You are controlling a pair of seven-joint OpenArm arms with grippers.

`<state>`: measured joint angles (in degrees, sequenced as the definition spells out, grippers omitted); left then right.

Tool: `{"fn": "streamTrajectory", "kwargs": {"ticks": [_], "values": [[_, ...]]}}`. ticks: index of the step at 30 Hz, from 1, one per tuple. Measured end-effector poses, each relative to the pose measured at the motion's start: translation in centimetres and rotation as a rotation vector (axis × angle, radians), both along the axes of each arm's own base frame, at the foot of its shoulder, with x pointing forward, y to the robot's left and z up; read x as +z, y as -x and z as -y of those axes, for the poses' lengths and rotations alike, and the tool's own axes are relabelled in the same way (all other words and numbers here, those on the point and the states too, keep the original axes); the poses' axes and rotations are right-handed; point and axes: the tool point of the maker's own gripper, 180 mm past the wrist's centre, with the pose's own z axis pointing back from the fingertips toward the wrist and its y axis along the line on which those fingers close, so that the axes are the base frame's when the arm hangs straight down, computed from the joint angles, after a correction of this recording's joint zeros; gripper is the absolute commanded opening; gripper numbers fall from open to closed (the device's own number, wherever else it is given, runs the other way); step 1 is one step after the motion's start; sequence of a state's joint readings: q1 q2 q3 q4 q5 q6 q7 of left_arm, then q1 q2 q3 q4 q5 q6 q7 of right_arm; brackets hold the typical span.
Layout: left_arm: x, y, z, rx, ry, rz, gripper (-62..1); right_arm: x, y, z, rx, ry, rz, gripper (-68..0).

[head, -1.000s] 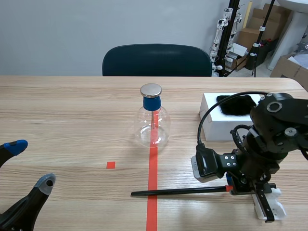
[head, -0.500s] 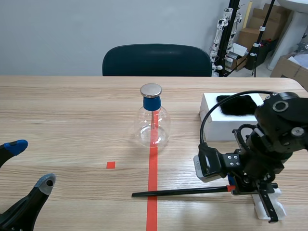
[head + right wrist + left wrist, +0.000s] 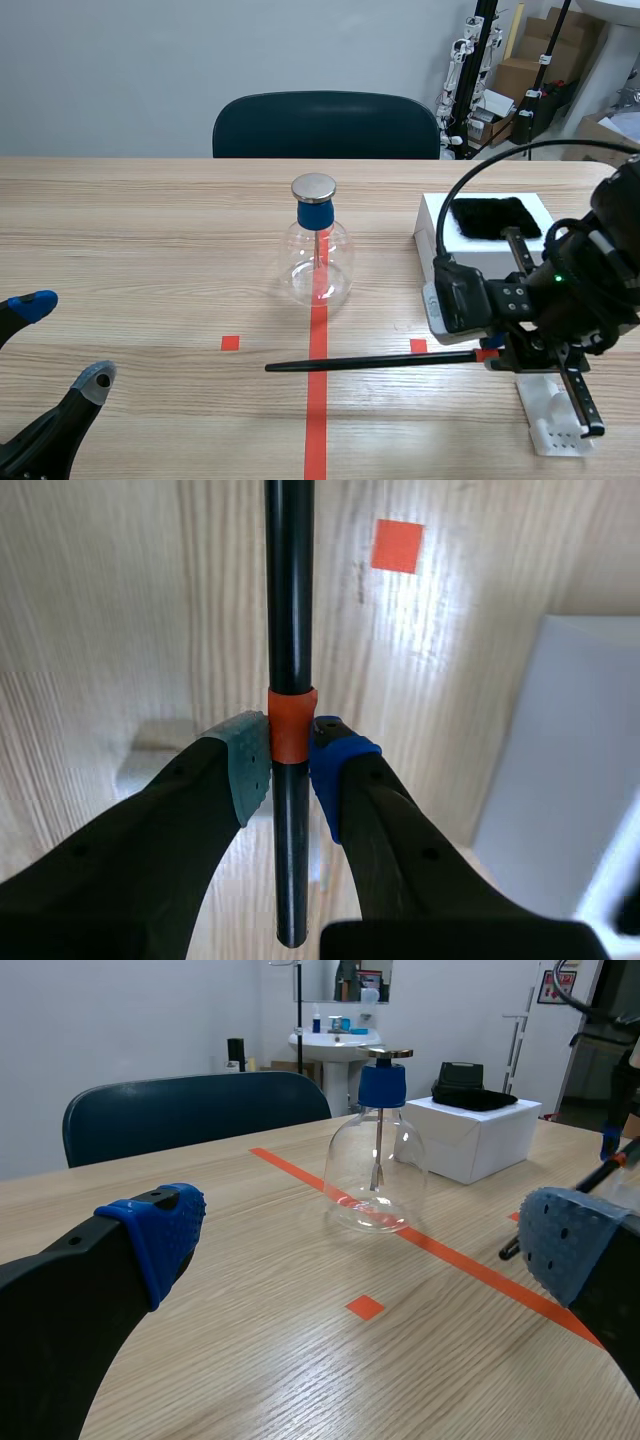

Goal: Do the electroscope experiment. pick up the black charging rod

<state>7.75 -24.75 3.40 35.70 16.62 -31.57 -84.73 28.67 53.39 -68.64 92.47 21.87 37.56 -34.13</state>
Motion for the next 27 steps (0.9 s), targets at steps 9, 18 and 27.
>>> {"fn": "streamTrajectory", "kwargs": {"ticks": [9, 18, 27], "values": [[0.0, 0.0, 0.0, 0.000, 0.000, 0.000, 1.4, 4.6, -0.9, -1.3, 0.097, -0.065, 0.298, -67.3], [0.0, 0.0, 0.0, 0.000, 0.000, 0.000, 1.4, 6.2, -2.0, -0.2, 0.010, -0.111, 0.429, -67.4], [0.0, 0.0, 0.0, 0.001, 0.001, 0.001, 1.4, 9.5, -1.6, 0.1, -0.068, -0.132, 0.634, -67.4]]}}
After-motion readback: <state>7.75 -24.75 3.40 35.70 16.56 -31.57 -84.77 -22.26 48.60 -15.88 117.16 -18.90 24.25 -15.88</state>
